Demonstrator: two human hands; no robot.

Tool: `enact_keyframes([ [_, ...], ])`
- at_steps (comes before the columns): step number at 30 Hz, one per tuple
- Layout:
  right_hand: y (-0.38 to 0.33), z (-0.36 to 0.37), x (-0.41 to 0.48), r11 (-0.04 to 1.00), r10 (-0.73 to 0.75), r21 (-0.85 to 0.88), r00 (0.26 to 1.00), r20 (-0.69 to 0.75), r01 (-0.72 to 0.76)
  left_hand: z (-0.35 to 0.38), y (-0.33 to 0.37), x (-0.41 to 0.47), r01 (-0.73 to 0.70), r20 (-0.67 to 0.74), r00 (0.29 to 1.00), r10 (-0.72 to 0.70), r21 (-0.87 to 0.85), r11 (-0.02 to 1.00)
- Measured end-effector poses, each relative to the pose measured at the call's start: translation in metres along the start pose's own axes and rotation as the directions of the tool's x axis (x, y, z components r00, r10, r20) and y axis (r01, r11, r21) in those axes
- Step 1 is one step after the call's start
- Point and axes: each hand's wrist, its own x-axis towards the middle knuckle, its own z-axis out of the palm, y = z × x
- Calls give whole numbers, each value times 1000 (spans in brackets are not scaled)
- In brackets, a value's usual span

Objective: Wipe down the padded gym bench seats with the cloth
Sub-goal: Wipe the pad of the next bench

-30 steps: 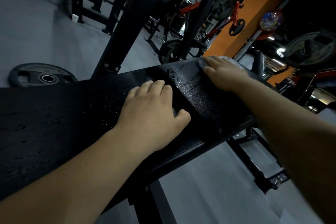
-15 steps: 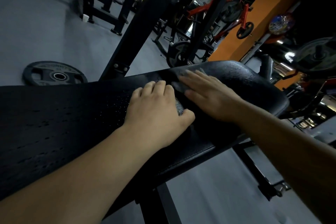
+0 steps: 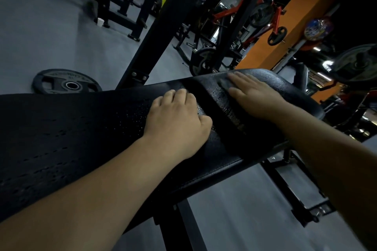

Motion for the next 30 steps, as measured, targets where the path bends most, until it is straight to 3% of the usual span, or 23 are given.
enact_keyframes([
  [2, -25, 4, 4, 998, 40, 57, 998, -57, -37, -1, 0, -1, -2, 4, 1000, 2, -1, 1000],
  [6, -32, 8, -48, 975, -209, 76, 978, -10, 209, -2, 1, 0, -4, 7, 1000, 4, -7, 1000],
  [8, -4, 0, -42, 990, -134, 40, 990, 31, 133, -1, 1, 1, -2, 9, 1000, 2, -9, 1000],
  [11, -6, 0, -23, 1000, 24, 1, 999, -25, -24, -1, 1, 1, -5, 10, 1000, 5, 4, 1000],
  [16, -20, 10, -97, 957, -280, 54, 956, -86, 285, 1, 3, -1, -33, 1, 999, 33, 7, 999],
  [19, 24, 1, -66, 998, -52, 18, 998, -44, 53, 4, 15, -5, -90, 19, 996, 90, -8, 996],
  [21, 17, 1, -45, 997, 68, -24, 996, -56, -69, 7, 26, -8, -123, 29, 992, 123, -14, 992],
  [26, -2, 11, -96, 981, -192, 12, 980, -61, 193, 8, 34, -13, -118, 31, 992, 119, -11, 993],
  [27, 14, 6, -96, 984, -174, 22, 984, -50, 175, 8, 34, -13, -113, 34, 993, 113, -7, 994],
  [30, 46, -4, -64, 996, 89, 39, 993, -82, -86, 9, 43, -10, -86, 44, 995, 85, 13, 996],
])
